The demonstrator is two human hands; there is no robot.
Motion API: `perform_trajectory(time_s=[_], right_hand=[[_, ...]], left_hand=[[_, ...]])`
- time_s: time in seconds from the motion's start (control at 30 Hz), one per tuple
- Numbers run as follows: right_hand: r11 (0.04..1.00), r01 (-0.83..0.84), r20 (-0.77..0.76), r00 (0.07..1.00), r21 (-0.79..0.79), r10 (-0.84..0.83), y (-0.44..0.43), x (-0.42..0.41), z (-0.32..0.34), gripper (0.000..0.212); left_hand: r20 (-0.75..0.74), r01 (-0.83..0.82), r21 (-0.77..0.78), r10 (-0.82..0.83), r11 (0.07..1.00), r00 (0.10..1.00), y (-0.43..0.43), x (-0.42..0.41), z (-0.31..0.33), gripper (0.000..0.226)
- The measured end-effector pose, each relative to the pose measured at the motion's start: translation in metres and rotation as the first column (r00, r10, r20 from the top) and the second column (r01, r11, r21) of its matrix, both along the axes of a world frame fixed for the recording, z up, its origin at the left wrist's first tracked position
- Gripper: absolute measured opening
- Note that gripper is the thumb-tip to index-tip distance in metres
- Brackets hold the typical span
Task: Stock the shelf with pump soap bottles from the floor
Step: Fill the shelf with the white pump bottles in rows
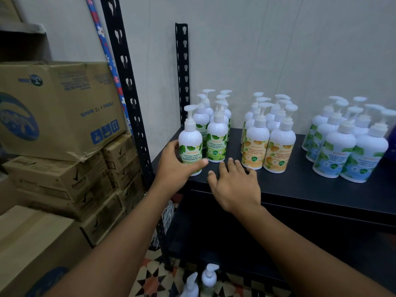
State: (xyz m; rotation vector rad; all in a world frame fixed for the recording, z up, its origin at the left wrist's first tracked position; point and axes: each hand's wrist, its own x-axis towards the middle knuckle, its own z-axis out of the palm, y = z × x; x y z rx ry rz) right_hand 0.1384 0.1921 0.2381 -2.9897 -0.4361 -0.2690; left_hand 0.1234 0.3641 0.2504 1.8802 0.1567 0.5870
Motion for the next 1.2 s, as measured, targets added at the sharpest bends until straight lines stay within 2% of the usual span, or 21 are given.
perform_trajectory(time_s=[0.07, 0.3, 0.53, 1.0, 1.1, 1.2], right_hand=[[1.0, 0.001, -0.007, 1.0, -0.004, -0.001, 0.0, 0.0, 0.0, 0.071], [1.0, 0.01, 0.003, 1.0, 0.005, -0.01, 0.002, 0.0, 0.001, 0.07], [1.0, 0.015, 0.009, 1.0, 0.01, -0.015, 0.003, 0.001, 0.0, 0.069], [1.0, 0.015, 0.026, 1.0, 0.028, -0.016, 0.004, 0.002, 0.0, 0.069], [0.999, 0.016, 0.023, 1.0, 0.036, -0.017, 0.005, 0.001, 0.001, 0.069], [0.999, 0.004, 0.024, 1.0, 0.053, -0.005, 0.003, 0.0, 0.001, 0.068]], left_hand=[[-0.048, -0.057, 0.102, 0.062, 0.993, 0.997, 0.003, -0.001, -0.002, 0.082], [-0.112, -0.087, 0.177, 0.108, 0.98, 0.988, 0.006, 0.018, 0.006, 0.056], [-0.144, -0.08, 0.252, 0.119, 0.964, 0.982, 0.004, 0.05, 0.009, 0.056], [-0.159, -0.101, 0.267, 0.147, 0.958, 0.976, 0.003, 0.056, 0.006, 0.056], [-0.173, -0.097, 0.28, 0.15, 0.955, 0.973, 0.003, 0.054, 0.005, 0.064], [-0.191, -0.117, 0.334, 0.189, 0.935, 0.963, -0.003, 0.043, 0.005, 0.09]])
